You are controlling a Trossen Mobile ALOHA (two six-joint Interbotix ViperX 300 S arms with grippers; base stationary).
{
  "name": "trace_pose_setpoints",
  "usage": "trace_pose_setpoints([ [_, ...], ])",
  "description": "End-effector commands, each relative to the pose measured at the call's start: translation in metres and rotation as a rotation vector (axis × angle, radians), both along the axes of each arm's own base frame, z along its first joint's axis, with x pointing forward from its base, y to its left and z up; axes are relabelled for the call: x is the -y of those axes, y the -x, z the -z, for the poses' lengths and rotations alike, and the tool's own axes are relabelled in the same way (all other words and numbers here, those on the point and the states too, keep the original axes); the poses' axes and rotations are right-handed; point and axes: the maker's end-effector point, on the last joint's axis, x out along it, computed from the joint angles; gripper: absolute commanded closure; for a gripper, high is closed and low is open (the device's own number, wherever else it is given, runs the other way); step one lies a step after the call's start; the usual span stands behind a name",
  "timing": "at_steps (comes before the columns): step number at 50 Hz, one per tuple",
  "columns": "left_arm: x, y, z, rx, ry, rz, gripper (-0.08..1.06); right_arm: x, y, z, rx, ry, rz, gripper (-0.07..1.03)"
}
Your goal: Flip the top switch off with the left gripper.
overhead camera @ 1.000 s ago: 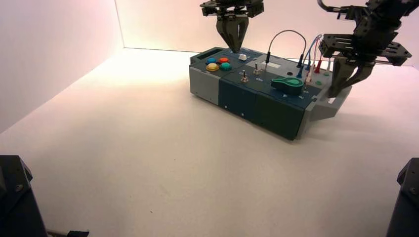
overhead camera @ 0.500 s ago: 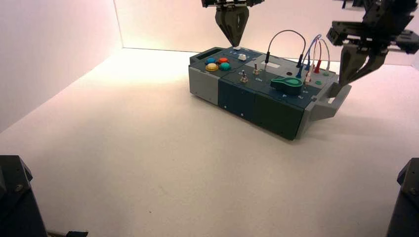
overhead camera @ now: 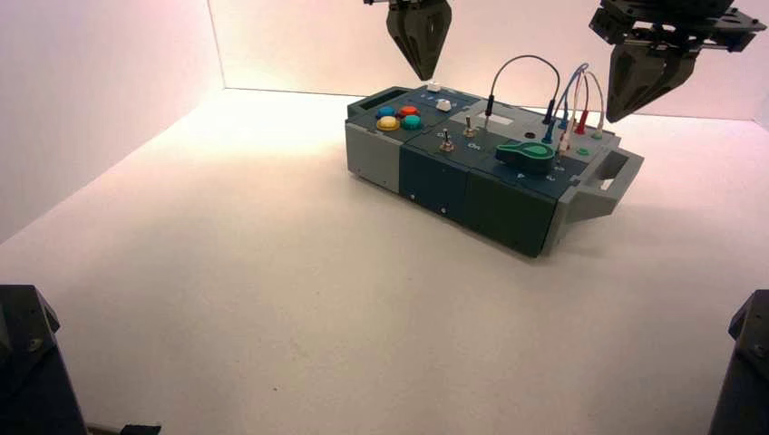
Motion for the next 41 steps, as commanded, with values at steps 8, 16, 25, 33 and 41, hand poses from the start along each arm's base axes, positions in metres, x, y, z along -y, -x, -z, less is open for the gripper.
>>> trace_pose_setpoints([
  [8, 0.001, 0.006, -0.037, 0.086, 0.071, 0.004, 1.01, -0.011, -0.007, -0.019, 0.102, -0.005, -0.054, 0.98],
  [16, -0.001, 0.007, -0.040, 0.104, 0.084, 0.000, 1.01, -0.011, -0.007, -0.019, 0.119, -0.004, -0.050, 0.98],
  [25, 0.001, 0.005, -0.045, 0.116, 0.094, -0.003, 1.01, -0.010, -0.004, -0.015, 0.113, -0.003, -0.050, 0.98],
  [33, 0.000, 0.006, -0.044, 0.117, 0.094, -0.003, 1.01, -0.010, -0.003, -0.020, 0.130, -0.003, -0.049, 0.98],
  [41, -0.001, 0.006, -0.043, 0.114, 0.092, -0.005, 1.01, -0.010, -0.003, -0.022, 0.151, -0.002, -0.048, 0.98],
])
